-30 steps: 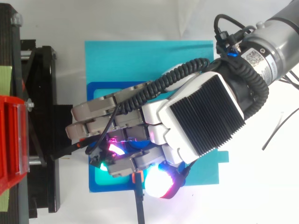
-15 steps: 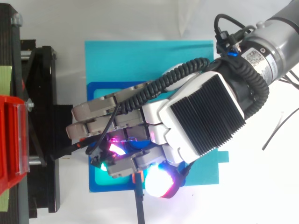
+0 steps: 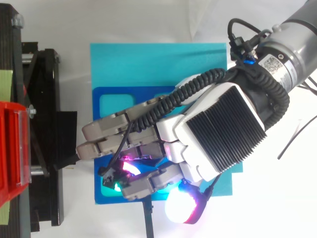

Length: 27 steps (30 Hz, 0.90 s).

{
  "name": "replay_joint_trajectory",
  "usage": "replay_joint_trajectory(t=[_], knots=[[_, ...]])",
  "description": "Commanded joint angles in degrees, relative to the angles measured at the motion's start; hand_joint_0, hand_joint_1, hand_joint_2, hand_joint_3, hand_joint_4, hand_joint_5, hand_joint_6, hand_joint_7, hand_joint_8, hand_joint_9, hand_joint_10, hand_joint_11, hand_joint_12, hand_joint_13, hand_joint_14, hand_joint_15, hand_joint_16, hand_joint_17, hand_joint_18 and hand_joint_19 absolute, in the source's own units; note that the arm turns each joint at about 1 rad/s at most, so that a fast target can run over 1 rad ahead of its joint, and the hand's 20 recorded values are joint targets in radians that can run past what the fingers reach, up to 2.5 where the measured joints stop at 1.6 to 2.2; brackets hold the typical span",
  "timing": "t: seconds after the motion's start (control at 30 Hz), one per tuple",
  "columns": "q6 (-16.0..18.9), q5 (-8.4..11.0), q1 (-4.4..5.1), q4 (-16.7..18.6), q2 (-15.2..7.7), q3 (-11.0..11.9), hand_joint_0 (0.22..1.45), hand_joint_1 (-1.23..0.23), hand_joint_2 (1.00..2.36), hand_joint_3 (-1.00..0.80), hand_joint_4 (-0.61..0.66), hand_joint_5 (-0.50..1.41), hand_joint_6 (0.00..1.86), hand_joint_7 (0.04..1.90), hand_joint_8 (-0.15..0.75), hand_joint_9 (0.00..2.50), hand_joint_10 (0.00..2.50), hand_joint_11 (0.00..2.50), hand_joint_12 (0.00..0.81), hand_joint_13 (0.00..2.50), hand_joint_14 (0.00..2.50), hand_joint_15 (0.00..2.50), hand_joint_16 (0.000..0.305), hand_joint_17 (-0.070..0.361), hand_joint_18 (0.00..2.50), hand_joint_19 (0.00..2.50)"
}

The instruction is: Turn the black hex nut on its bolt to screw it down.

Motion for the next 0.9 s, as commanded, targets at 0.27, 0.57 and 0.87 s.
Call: replay_joint_trajectory(t=[0.27,0.57,0.87], knots=[[0.0,-0.26,-0.11,1.0,0.0,0.0,0.56,-0.52,1.0,-0.5,0.27,-0.08,0.56,1.31,0.297,0.96,0.01,0.31,0.354,0.54,0.0,0.03,0.052,0.117,0.44,0.14],[-0.4,-0.7,-0.11,1.3,0.0,0.1,0.57,-0.54,1.0,-0.48,0.27,-0.09,0.57,1.31,0.293,0.96,0.01,0.31,0.351,0.55,0.0,0.03,0.051,0.115,0.44,0.14],[-1.5,-0.7,-0.11,1.3,0.0,0.0,0.54,-0.47,1.0,-0.5,0.29,-0.08,0.56,1.29,0.295,0.96,0.01,0.3,0.356,0.55,0.0,0.02,0.053,0.118,0.46,0.13]])
